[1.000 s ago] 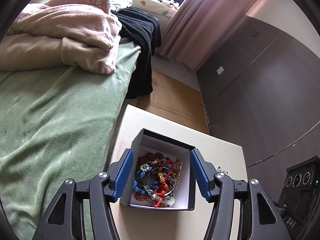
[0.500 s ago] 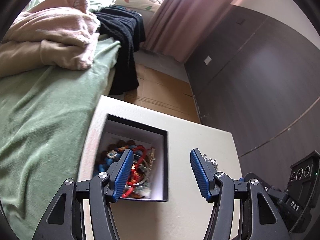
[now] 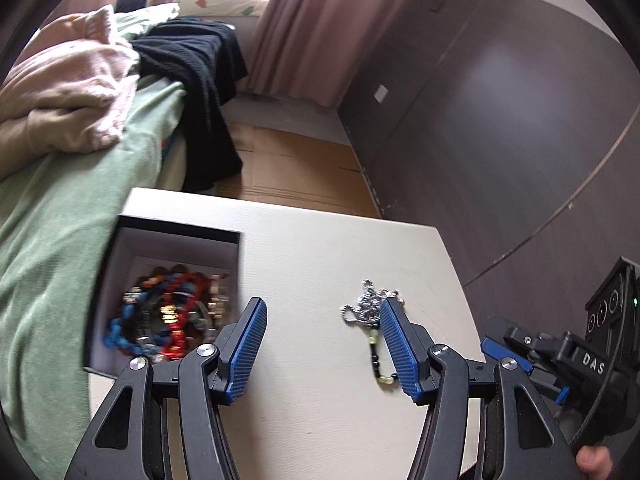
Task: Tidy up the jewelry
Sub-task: 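Move both open tools back over the silver chain and bead bracelet, then grasp the silver chain with left tool while right tool grasps dark bead bracelet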
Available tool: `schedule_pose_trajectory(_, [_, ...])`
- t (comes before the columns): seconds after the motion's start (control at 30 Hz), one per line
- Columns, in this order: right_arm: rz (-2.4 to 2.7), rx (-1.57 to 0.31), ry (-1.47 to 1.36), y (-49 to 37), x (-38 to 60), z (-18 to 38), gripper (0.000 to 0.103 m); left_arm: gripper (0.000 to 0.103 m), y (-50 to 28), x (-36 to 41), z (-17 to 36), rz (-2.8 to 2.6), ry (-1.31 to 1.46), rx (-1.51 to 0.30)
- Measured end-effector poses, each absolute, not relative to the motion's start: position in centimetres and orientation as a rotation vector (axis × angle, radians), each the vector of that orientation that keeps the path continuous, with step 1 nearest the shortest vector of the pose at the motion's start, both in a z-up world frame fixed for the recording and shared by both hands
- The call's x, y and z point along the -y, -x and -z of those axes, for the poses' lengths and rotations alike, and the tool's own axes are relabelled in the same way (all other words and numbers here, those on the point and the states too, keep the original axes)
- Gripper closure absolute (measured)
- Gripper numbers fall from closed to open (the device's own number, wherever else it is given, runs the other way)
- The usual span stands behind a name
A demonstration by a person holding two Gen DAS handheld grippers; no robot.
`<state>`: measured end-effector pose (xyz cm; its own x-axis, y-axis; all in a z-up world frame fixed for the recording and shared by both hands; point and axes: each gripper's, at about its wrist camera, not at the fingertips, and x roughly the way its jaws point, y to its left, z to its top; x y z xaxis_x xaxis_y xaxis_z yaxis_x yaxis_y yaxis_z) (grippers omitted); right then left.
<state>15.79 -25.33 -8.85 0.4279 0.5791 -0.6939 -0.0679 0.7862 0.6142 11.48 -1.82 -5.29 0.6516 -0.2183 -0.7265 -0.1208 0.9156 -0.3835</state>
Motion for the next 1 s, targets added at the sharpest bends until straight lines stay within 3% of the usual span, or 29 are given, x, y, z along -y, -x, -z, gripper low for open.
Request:
schedule_pose_trajectory(0.73, [-0.245, -1.127, -0.622, -18.9, 30.9, 10.8, 0.043, 0.043, -19.3, 10.4, 10.7, 0.089, 0.256, -1.033])
schedule_pose_trajectory(0.77, [-0.244, -1.136, -0.629, -19.0, 31.0, 11.1, 0.042, 0.043, -19.4, 10.5, 11.1, 0.086, 0.262, -1.038])
schedule_pose_trajectory(0.87, [-0.237, -1.149, -0.648, -19.1, 31.4, 11.6, 0.021, 0.043, -19.9, 11.2, 12.0, 0.074, 0.238, -1.046])
schedule_pose_trajectory(1.0, [-0.214, -1.153, -0.643, -19.1, 31.7, 11.7, 0.016, 0.043, -19.8, 12.0, 12.5, 0.057, 0.188, -1.030])
